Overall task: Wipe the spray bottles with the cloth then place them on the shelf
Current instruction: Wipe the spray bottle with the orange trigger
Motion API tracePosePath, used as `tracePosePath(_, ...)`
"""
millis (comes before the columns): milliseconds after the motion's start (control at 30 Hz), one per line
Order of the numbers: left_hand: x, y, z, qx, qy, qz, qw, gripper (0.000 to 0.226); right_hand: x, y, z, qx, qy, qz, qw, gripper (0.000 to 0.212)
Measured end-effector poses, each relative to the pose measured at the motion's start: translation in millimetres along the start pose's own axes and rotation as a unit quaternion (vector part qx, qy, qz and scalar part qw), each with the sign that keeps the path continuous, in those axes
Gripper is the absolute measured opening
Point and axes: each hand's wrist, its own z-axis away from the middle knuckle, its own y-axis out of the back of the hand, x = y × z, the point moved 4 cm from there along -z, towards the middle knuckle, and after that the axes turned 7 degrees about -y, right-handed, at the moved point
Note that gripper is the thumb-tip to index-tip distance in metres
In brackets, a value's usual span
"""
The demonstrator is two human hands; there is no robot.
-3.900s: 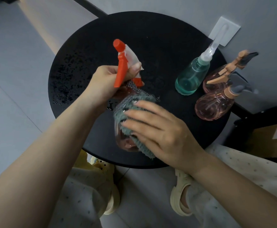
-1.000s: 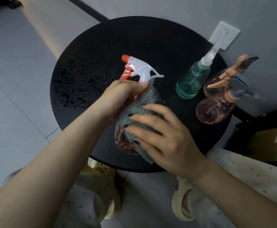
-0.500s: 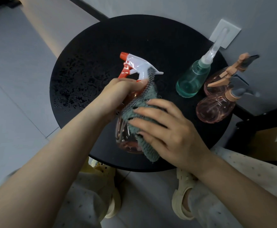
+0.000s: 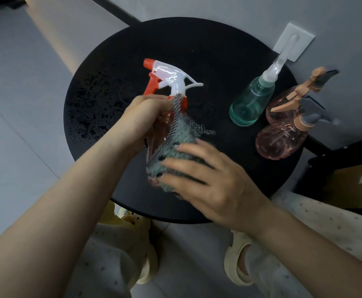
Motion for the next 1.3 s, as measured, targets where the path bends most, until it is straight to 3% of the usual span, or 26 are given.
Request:
tracePosePath(100,3.8,3.0,-0.4,0.008,0.006,0.051,0.999,0.019,15.9,5.3,-3.4,0.05,-0.156,-0.148,0.975,0.032)
tracePosePath(200,6.1,4.3,1.3,0.017,0.018,0.077,0.997,0.02,32.3,3.5,-1.3,0.079,-0.305,-0.327,0.891,0.036)
tracePosePath(300,7.0,4.3,2.8,0.02,0.031,0.085,0.996,0.021,39.2,-5.0,0.8,0.082,-0.407,-0.513,0.751,0.035)
tracePosePath(467,13.4,-1.7,3.3,0.023,0.044,0.215,0.975,0.016,40.0,-21.4,6.1,0.052,-0.542,-0.696,0.469,0.026)
tracePosePath(533,17.0,-5.9,3.7,0.003,0.046,0.251,0.967,0.016,36.9,-23.7,8.3,0.029,-0.559,-0.732,0.389,0.035)
tracePosePath(600,19.1,-8.2,2.5,-0.021,0.031,0.196,0.98,0.018,36.2,-22.9,7.5,0.037,-0.552,-0.753,0.358,0.033)
tracePosePath(700,19.7,-8.3,0.9,-0.039,0.008,0.078,0.996,0.023,39.9,-20.5,5.0,0.058,-0.526,-0.758,0.382,0.021)
tracePosePath(833,21.6,-4.7,3.0,-0.008,-0.02,-0.026,0.999,0.028,45.3,-22.2,6.7,0.068,-0.536,-0.718,0.438,0.03)
tracePosePath(933,25.3,-2.4,3.7,0.017,-0.046,-0.061,0.997,0.025,47.4,-18.7,6.3,0.099,-0.541,-0.692,0.468,0.03)
tracePosePath(1000,27.1,-1.2,3.8,0.027,-0.054,-0.072,0.996,0.023,48.7,-14.1,4.1,0.107,-0.531,-0.665,0.514,0.031)
tracePosePath(1167,29.8,-1.0,5.1,0.011,-0.075,-0.082,0.994,0.022,51.1,-2.8,-2.7,0.117,-0.464,-0.536,0.695,0.033)
tracePosePath(1267,26.7,-2.2,4.1,0.005,-0.065,-0.067,0.996,0.024,47.9,14.5,-10.7,0.133,-0.321,-0.331,0.878,0.035)
tracePosePath(1300,25.2,-2.3,3.2,0.01,-0.061,-0.06,0.996,0.023,43.4,18.8,-13.0,0.121,-0.258,-0.258,0.923,0.036)
